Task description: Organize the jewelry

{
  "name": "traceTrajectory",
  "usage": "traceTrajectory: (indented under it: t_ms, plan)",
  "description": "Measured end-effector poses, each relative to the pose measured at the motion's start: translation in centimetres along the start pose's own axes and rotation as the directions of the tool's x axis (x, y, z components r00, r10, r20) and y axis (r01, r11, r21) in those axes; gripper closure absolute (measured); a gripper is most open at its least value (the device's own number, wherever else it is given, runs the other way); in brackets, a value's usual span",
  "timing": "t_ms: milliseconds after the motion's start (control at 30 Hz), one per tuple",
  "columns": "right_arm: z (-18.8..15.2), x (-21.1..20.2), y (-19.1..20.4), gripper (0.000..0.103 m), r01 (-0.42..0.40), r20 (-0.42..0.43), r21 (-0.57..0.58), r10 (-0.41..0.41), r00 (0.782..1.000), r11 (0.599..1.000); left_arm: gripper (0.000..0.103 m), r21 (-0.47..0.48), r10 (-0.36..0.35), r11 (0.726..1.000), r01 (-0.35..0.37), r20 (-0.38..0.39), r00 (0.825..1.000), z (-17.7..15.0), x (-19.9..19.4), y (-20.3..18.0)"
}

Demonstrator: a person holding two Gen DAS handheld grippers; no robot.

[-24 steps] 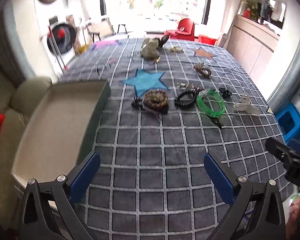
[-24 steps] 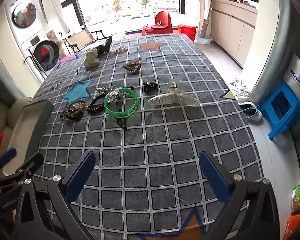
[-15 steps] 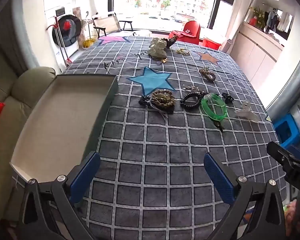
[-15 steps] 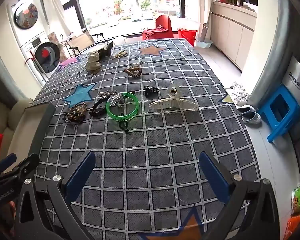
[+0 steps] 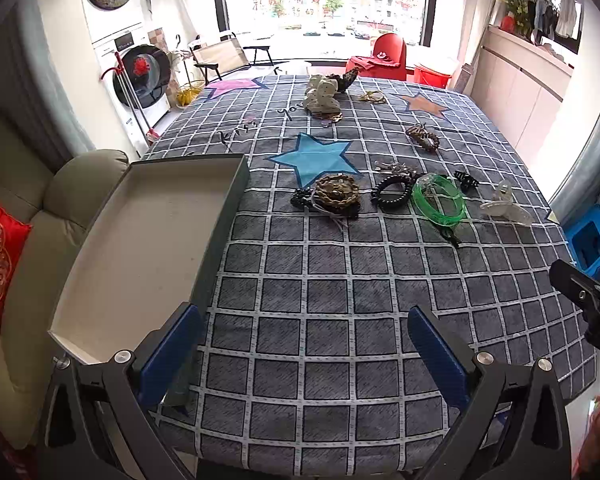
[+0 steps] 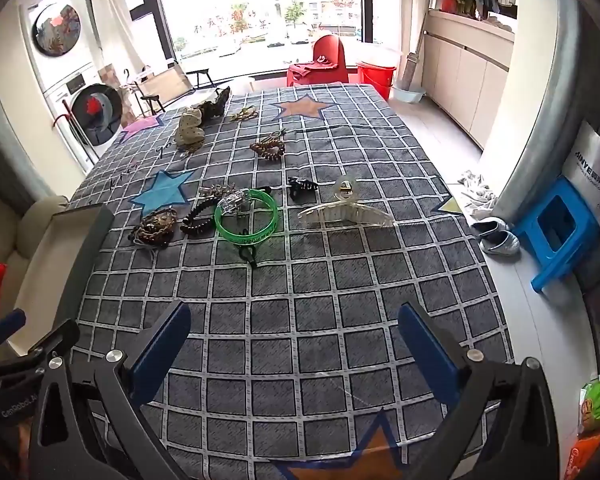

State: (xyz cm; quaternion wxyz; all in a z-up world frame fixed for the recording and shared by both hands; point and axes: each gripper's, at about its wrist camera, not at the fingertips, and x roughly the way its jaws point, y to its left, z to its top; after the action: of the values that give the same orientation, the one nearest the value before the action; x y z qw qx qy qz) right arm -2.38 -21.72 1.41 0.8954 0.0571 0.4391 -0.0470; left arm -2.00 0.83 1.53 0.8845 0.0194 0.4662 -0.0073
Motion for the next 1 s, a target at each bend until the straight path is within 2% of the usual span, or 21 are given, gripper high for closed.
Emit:
traceTrajectory:
  t_ms: [233,1000]
  plan:
    - [0.4,0.4,0.4,0.000,0.000,-0.014,-0.005,0.000,1.000,1.000,0.000,0.005,-0.016,1.000,0.016,-0.004,1.000,0.1,0.5,-0.1]
    - [0.5,0.6,0.8,0.000,0.005,-0.017,-0.012,-0.005,1.000,1.000,0.000,-0.016,-0.006,1.000,0.006,0.000,1.000,0.0,0.8,1.0]
